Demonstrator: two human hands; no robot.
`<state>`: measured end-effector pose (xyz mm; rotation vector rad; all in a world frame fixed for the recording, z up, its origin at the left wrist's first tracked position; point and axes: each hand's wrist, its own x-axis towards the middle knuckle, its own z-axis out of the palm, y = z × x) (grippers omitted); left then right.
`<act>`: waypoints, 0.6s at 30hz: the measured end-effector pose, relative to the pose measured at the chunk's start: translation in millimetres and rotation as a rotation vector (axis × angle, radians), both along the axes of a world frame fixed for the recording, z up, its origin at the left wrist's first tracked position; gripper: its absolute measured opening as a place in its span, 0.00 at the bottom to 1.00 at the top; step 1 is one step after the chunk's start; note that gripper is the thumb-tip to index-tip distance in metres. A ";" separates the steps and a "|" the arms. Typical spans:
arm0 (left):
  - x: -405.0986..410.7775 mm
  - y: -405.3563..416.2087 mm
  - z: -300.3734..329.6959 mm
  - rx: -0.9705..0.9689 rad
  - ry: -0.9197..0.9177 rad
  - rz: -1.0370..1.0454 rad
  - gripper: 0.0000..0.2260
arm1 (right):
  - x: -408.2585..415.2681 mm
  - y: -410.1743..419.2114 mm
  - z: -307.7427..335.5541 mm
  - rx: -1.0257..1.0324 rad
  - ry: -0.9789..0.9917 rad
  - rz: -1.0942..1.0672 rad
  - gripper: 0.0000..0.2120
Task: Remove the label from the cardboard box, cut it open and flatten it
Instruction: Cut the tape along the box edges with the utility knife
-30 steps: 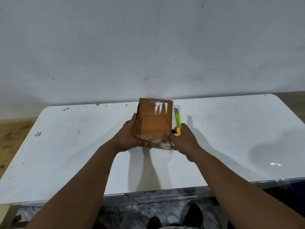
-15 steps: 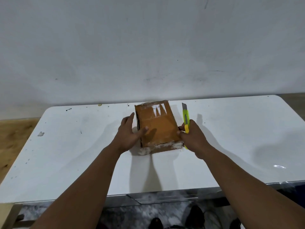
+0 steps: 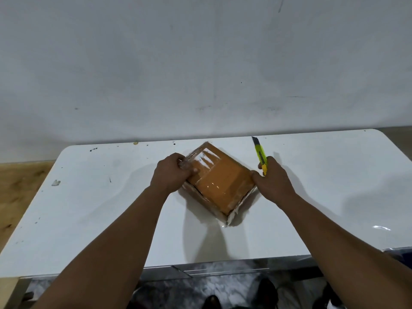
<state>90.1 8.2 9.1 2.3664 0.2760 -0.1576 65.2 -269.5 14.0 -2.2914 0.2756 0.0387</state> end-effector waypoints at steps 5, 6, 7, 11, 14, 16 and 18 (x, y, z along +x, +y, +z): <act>-8.7 -16.6 0.4 -0.035 0.046 0.094 0.25 | -10.0 7.2 0.1 -0.112 -0.127 -0.146 0.19; -9.8 -20.7 -0.5 -0.034 0.057 0.099 0.26 | -11.8 8.9 -0.3 -0.129 -0.125 -0.153 0.21; -11.4 -25.1 -0.7 -0.027 0.064 0.096 0.27 | -13.1 9.7 -1.9 -0.145 -0.119 -0.159 0.23; -16.1 -41.9 -5.4 -0.017 0.104 0.048 0.27 | -14.4 10.3 -10.5 -0.223 -0.119 -0.160 0.30; -17.8 -48.4 -8.7 -0.023 0.108 0.002 0.28 | -11.5 5.3 -14.1 -0.229 -0.064 -0.149 0.27; -18.6 -46.8 -10.3 -0.051 0.126 -0.026 0.26 | -7.4 -2.2 -13.8 -0.209 -0.050 -0.124 0.21; -18.7 -41.7 -12.2 -0.107 0.143 -0.022 0.24 | -1.5 -10.0 -11.1 -0.172 -0.042 -0.097 0.19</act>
